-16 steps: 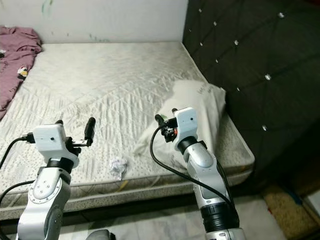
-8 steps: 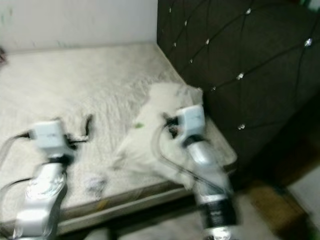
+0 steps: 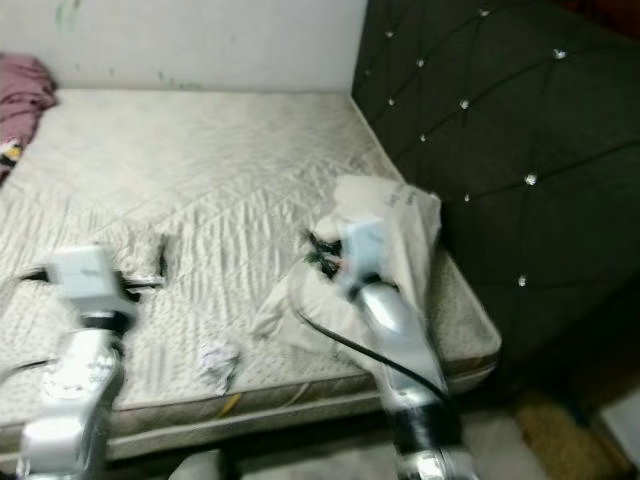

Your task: Clean up the room

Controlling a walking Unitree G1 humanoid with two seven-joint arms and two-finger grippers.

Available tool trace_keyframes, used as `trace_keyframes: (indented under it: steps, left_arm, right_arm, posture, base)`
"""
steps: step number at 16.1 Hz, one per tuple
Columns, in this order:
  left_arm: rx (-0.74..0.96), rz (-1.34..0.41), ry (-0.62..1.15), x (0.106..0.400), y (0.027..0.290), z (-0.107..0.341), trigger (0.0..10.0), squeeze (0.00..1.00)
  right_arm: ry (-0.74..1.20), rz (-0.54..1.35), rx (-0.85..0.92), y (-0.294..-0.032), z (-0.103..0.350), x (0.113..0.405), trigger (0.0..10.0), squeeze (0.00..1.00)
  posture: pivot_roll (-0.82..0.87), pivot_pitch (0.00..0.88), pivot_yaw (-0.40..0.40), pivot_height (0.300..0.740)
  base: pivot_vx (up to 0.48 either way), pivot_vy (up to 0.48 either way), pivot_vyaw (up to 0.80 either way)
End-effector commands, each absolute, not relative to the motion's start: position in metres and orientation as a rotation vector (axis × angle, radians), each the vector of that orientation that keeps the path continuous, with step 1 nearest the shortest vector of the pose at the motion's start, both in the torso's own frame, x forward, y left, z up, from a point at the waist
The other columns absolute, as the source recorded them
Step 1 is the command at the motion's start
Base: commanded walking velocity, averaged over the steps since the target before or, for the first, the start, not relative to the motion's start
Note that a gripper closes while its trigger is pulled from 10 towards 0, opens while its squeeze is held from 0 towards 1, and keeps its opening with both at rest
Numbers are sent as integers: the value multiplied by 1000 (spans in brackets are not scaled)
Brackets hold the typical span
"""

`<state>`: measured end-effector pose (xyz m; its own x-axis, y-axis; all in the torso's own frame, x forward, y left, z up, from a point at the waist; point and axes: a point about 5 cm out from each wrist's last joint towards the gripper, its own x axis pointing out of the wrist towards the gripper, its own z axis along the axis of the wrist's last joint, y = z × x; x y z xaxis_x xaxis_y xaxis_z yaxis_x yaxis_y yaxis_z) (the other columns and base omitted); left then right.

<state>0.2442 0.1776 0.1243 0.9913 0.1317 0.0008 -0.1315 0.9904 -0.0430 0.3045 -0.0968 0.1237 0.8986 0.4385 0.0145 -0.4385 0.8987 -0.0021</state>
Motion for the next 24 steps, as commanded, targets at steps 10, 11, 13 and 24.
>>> trace_keyframes:
  steps: [10, 11, 13, 24]
  left_arm:
    - [-37, 139, -9, 247, 172, 125, 10000, 0]
    - [-46, 139, -13, 247, 172, 124, 10000, 0]
    - [-75, 128, -16, 245, 172, 123, 10000, 0]
    - [-8, 164, 8, 245, 184, 118, 10000, 0]
  right_arm:
    - [-9, 398, -10, -110, 122, 305, 10000, 0]
    - [-4, 392, -31, -110, 120, 305, 10000, 0]
    - [-2, 382, -30, -110, 119, 305, 10000, 0]
    - [-12, 303, 56, -113, 125, 303, 10000, 0]
  posture:
    - [2, 0, -61, 740]
    - [2, 0, -60, 740]
    - [-1, 0, -55, 740]
    - [-5, 0, -41, 726]
  base:
    - [0, 384, 0]
    - [0, 0, 444]
    - [0, 0, 791]
    - [0, 0, 156]
